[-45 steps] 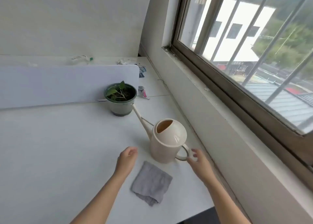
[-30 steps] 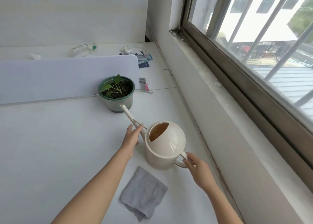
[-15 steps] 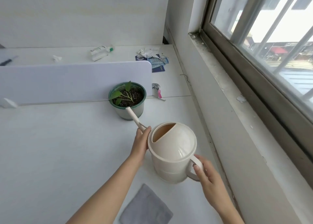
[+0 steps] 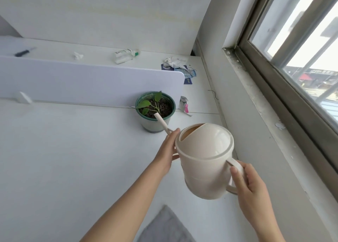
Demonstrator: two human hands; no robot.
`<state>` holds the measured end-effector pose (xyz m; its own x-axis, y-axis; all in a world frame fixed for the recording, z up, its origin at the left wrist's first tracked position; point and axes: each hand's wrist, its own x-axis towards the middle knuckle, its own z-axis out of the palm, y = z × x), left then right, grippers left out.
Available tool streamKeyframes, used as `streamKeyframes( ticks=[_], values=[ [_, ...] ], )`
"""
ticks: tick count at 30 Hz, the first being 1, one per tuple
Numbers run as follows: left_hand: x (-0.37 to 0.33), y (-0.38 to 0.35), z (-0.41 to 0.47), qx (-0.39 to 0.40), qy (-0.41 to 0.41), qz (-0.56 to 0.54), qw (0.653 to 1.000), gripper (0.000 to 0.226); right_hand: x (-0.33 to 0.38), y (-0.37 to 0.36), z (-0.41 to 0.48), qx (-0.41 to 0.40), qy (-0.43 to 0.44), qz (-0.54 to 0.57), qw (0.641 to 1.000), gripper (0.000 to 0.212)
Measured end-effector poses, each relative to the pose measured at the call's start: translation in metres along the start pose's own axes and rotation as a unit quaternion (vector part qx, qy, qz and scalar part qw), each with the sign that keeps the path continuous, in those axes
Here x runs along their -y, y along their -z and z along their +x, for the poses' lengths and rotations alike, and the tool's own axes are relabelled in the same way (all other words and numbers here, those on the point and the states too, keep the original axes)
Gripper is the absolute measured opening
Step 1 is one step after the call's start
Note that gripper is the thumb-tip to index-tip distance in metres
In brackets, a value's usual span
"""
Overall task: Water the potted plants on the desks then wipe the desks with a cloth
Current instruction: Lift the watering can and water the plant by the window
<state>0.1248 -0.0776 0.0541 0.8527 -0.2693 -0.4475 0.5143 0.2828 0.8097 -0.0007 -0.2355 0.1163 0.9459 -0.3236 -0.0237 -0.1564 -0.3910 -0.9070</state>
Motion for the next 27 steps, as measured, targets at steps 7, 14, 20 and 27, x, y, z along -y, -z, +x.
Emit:
streamKeyframes(
  ticks=[7,14,20,27],
  values=[
    [-0.016,-0.005,0.003,0.028,0.012,0.011,0.999,0.032,0.012,-0.003,0.002,-0.030,0.009,-0.038,0.999,0.010],
    [-0.034,-0.015,0.010,0.056,0.022,0.013,0.998,0.023,0.026,-0.008,0.012,-0.067,0.036,-0.068,0.995,0.013],
    [-0.037,-0.014,0.016,0.071,0.037,-0.024,0.997,0.026,0.039,-0.010,0.017,-0.078,0.038,-0.111,0.990,0.011],
    [-0.027,0.002,0.016,0.057,0.033,-0.060,0.996,0.025,0.044,-0.019,0.015,-0.054,0.038,-0.127,0.990,0.017]
  ],
)
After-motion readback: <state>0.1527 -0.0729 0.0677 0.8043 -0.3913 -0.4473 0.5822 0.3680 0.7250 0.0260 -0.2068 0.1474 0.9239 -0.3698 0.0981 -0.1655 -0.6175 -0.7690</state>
